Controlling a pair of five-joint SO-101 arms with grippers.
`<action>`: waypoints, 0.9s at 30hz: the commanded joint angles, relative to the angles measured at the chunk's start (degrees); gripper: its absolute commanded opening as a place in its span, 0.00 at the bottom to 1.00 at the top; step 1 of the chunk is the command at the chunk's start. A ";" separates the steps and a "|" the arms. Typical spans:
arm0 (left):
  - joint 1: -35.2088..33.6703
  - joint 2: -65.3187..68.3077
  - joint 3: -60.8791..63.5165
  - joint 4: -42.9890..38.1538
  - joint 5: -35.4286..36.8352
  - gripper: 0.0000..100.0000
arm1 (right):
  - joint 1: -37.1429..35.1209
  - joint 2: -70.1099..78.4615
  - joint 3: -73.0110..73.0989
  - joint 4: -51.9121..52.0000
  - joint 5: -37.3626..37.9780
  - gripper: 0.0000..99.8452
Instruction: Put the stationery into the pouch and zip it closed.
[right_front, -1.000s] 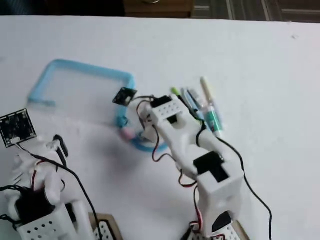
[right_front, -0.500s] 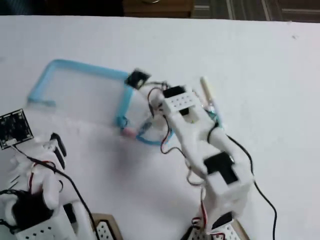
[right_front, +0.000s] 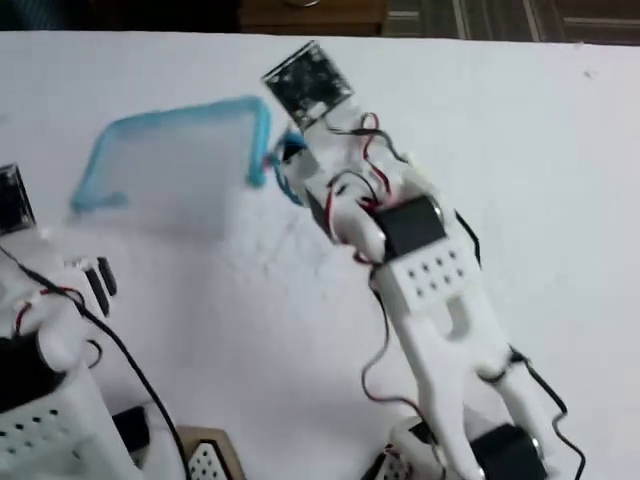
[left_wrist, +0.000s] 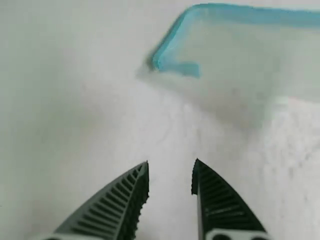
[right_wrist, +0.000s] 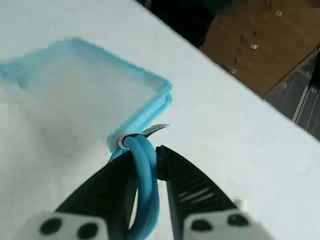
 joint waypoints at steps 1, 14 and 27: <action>2.33 5.32 -10.29 6.07 -9.41 0.17 | -2.24 -6.55 -1.32 -6.73 -1.41 0.02; 0.66 -0.57 -26.55 9.67 -2.81 0.17 | -15.60 -11.91 -9.76 -10.77 -1.41 0.02; 4.09 -12.88 -14.95 9.85 7.82 0.29 | -15.78 -6.37 -9.76 -12.09 -1.41 0.02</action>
